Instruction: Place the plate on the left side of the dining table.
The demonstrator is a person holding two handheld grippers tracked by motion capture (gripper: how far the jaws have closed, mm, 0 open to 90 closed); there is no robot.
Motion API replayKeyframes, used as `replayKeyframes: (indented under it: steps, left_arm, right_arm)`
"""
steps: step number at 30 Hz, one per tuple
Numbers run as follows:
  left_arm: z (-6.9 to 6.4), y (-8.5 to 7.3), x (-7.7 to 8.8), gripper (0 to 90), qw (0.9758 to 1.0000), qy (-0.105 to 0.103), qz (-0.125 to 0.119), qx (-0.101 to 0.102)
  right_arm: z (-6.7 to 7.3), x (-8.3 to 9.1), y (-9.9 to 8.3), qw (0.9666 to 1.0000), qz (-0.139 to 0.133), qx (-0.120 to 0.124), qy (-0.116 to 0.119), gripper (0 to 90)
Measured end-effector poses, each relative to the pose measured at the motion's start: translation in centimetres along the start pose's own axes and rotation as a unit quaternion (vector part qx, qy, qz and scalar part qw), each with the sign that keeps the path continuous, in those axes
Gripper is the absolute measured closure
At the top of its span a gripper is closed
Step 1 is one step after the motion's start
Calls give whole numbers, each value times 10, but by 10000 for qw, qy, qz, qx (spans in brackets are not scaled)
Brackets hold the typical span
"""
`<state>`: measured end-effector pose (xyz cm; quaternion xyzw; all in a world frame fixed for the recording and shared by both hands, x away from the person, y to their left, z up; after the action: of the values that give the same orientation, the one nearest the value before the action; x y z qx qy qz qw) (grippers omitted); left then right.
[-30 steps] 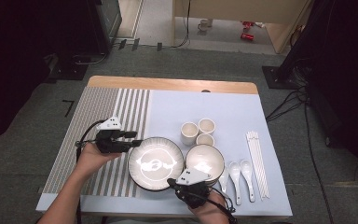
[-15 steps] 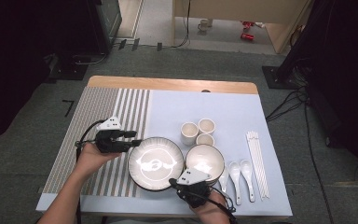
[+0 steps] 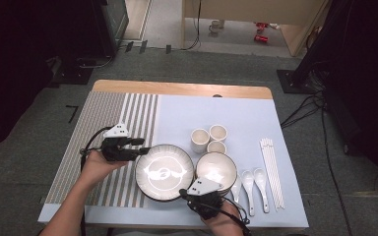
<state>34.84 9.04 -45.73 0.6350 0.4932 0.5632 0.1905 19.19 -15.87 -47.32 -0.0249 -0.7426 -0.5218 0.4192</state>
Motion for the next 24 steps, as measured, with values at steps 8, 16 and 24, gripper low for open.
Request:
replayKeyframes:
  steps: [8, 16, 24]
  left_arm:
    - [0, 0, -2, 541, 10000, -2, 33, -6]
    - [0, 0, -3, 541, 10000, 0, 36, -1]
    - [-1, 0, -5, 541, 10000, 6, 73, -26]
  right_arm:
    - [0, -1, 0, 10000, -22, 28, -27, 900]
    - [1, -1, 1, 10000, -28, 9, -26, 900]
    - [1, -2, 1, 10000, -37, 8, -60, 900]
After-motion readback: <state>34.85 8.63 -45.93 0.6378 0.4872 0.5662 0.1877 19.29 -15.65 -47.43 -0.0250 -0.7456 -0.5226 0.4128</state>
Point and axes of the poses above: each handheld gripper's, and its own axes: x roughly backward along the jaws, y roughly out of its top, z roughly to its left, the point moved 3 cm from there along -x, roughly forward along the jaws, and after that the axes turned 15 degrees about -y, right-handed, at the moved point
